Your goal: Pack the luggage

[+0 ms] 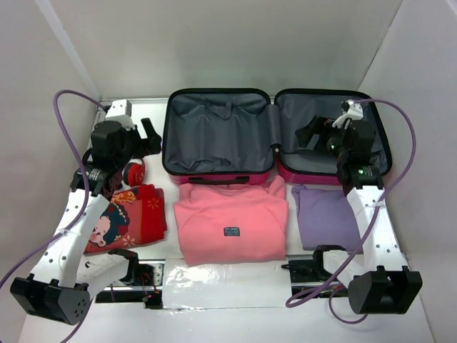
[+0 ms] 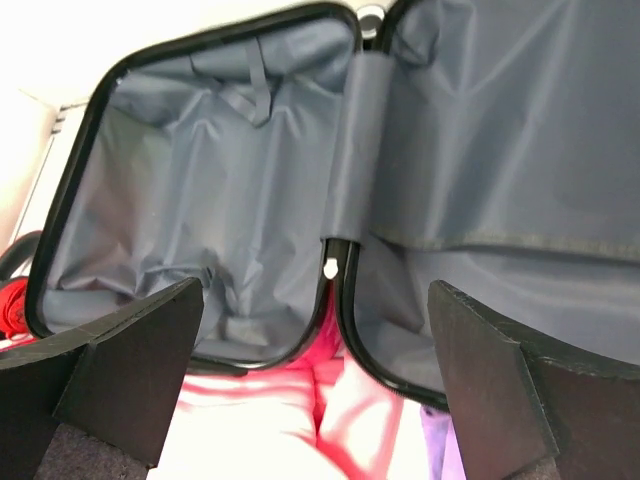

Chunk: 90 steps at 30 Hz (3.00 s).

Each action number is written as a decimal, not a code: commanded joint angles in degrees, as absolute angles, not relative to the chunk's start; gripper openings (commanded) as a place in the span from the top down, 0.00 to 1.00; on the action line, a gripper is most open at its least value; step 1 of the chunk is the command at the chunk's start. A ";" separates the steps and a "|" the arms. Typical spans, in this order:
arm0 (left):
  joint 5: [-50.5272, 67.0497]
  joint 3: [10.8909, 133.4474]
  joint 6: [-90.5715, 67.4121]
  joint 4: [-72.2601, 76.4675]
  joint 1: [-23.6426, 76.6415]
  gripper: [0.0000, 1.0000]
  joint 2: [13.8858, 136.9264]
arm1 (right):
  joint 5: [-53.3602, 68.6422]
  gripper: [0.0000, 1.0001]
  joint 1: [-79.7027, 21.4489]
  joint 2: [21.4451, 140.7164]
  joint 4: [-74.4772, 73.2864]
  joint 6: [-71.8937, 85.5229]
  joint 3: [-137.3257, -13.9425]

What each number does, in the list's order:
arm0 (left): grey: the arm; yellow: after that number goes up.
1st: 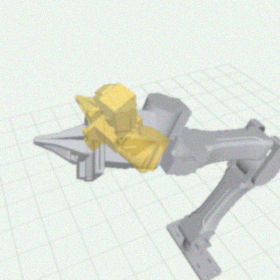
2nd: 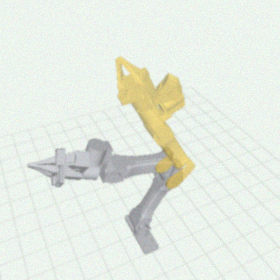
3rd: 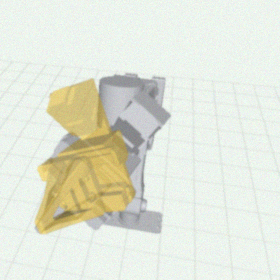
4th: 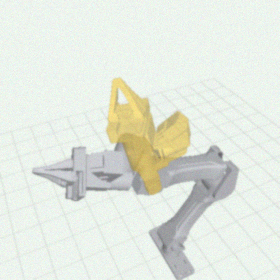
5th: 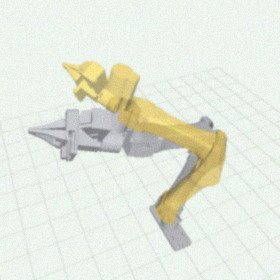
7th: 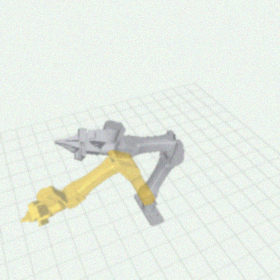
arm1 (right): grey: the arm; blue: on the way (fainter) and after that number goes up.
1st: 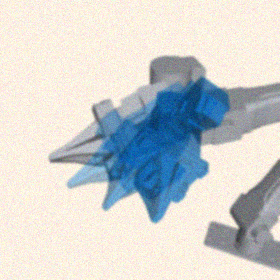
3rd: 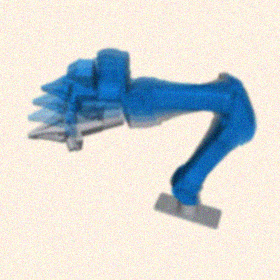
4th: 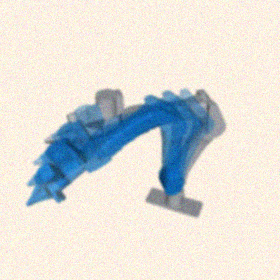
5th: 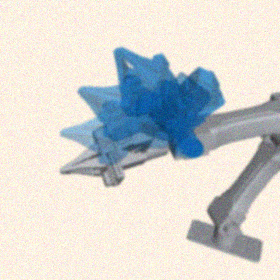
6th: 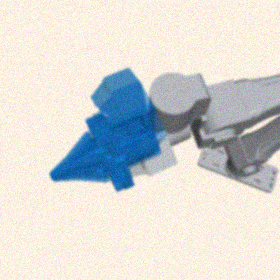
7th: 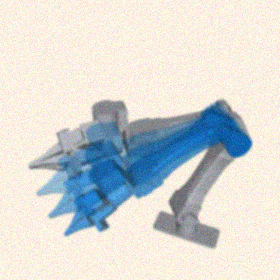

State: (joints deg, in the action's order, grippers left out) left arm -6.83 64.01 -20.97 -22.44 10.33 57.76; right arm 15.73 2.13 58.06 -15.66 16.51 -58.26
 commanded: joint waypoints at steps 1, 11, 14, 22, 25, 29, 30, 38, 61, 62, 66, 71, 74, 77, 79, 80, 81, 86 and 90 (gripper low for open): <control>-7.82 64.69 -21.35 -25.83 10.46 0.01 57.92 | 16.44 0.00 1.85 55.29 -16.00 17.40 -55.56; 20.44 55.48 -33.20 -35.16 12.20 0.01 52.67 | 25.48 0.00 1.85 50.37 -25.13 21.88 -46.25; 20.49 47.39 -41.03 -33.49 15.89 0.01 49.58 | 29.34 0.00 1.24 48.18 -27.42 23.55 -41.34; 11.17 35.25 -53.69 -28.66 25.04 0.01 46.67 | 29.36 0.00 1.23 42.36 -28.04 26.81 -29.36; 9.15 31.30 -54.31 -25.41 27.59 0.01 47.37 | 29.36 0.00 0.70 41.84 -27.43 26.81 -25.76; 7.56 27.08 -54.93 -22.94 29.53 0.01 48.52 | 31.02 0.01 0.70 43.23 -23.65 26.28 -21.01; 6.60 26.37 -54.93 -21.90 29.53 0.01 48.52 | 31.03 0.01 0.70 43.24 -23.64 26.28 -20.31; 4.05 18.64 -56.78 -12.84 31.90 0.01 46.68 | 30.42 0.05 0.09 47.99 -17.77 26.28 -17.23; -5.54 12.22 -59.06 -0.70 37.18 0.39 53.25 | 24.52 0.75 -12.30 59.59 -1.93 31.46 -8.35; -5.54 12.22 -59.06 -0.70 37.18 0.49 53.87 | 24.52 0.92 -13.09 59.59 -1.93 31.46 -8.35; -5.54 13.79 -57.31 -1.23 39.19 1.00 52.22 | 23.73 1.00 -15.46 55.22 -5.09 32.61 -8.87; -4.75 18.88 -51.26 -7.09 40.51 1.00 45.28 | 23.73 1.00 -17.48 46.42 -11.23 36.38 -14.23; -4.75 24.51 -47.74 -12.28 40.52 1.00 41.58 | 23.20 1.00 -18.63 42.81 -14.31 37.44 -20.02; -3.00 29.17 -43.09 -13.01 40.52 1.00 39.81 | 22.59 1.00 -19.16 42.10 -17.21 37.44 -27.49; 0.42 32.77 -40.79 -11.60 40.52 1.00 39.20 | 21.45 1.00 -19.86 42.62 -18.80 36.74 -34.58; 1.40 34.78 -39.04 -11.60 40.52 1.00 39.81 | 21.45 1.00 -20.39 42.63 -19.33 36.74 -37.33; 2.19 39.50 -39.02 -12.12 40.52 1.00 40.34 | 21.45 1.00 -20.39 43.58 -19.86 36.74 -40.05; -0.86 58.77 -33.77 -19.85 40.52 1.00 47.27 | 19.35 1.00 -20.39 52.89 -21.34 34.99 -62.37; -8.86 77.73 -27.43 -21.27 38.77 1.00 56.14 | 15.91 1.00 -20.39 64.93 -22.59 31.30 -79.60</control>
State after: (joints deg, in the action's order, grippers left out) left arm -4.47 66.65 -34.33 -25.17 39.77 53.12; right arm 19.99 -20.38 59.07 -27.75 34.02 -68.93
